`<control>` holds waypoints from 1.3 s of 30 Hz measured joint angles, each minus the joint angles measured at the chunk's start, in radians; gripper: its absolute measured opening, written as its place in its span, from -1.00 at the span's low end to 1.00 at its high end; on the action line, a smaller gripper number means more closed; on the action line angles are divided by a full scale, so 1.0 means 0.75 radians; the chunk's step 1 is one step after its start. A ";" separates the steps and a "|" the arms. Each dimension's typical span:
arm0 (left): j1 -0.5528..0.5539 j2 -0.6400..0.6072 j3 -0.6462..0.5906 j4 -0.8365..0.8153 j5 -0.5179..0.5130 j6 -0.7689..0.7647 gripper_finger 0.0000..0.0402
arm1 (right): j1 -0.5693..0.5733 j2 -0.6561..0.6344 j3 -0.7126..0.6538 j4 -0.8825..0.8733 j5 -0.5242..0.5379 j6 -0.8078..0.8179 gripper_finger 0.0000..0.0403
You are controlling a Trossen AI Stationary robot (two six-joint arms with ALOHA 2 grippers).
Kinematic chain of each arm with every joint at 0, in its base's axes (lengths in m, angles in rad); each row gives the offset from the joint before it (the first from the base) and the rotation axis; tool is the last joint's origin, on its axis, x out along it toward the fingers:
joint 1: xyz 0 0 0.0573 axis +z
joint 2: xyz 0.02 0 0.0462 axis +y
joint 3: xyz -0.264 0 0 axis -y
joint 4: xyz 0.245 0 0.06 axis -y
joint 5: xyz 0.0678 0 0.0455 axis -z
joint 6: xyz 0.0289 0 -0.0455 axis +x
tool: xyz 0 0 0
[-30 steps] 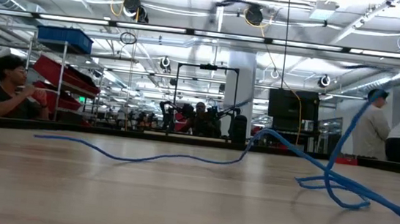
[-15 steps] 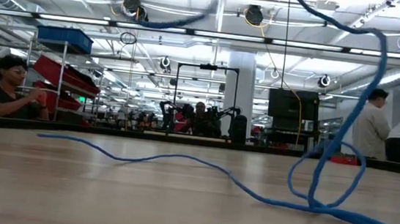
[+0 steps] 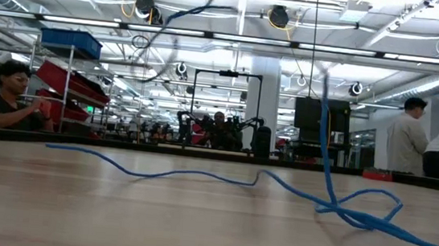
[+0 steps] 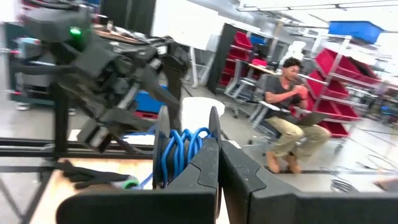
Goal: Coil cords
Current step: Coil the blue wire onto the black spool
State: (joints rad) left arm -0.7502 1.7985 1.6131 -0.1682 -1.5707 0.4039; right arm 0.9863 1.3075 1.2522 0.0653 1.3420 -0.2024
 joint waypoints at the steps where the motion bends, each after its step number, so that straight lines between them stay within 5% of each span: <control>1: -0.003 0.000 0.000 -0.005 0.000 0.032 0.07 | 0.000 0.000 0.000 -0.009 0.020 0.000 -1.00; 6: -0.004 0.000 0.000 -0.007 0.073 0.048 0.07 | 0.000 0.000 0.000 -0.022 0.029 0.003 -1.00; 12: 0.009 0.000 0.000 0.095 0.683 -0.115 0.19 | 0.000 0.000 0.000 -0.022 0.029 0.002 -1.00; 15: 0.039 0.000 0.000 0.086 0.876 -0.203 0.24 | 0.000 0.000 0.000 -0.023 0.028 0.002 -1.00; 28: 0.147 0.002 0.000 0.300 0.873 -0.208 0.25 | 0.000 0.000 0.000 -0.030 0.013 -0.002 -1.00; 35: 0.166 0.002 0.000 0.400 1.144 -0.136 0.25 | -0.006 0.001 0.000 -0.045 -0.166 -0.018 -1.00; 39: 0.177 0.002 0.000 0.502 1.180 -0.133 0.25 | -0.007 0.000 0.000 -0.045 -0.196 -0.025 -1.00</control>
State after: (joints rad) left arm -0.6174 1.7996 1.6131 0.2086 -0.6859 0.3043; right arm 0.9810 1.3079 1.2522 0.0318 1.1954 -0.2211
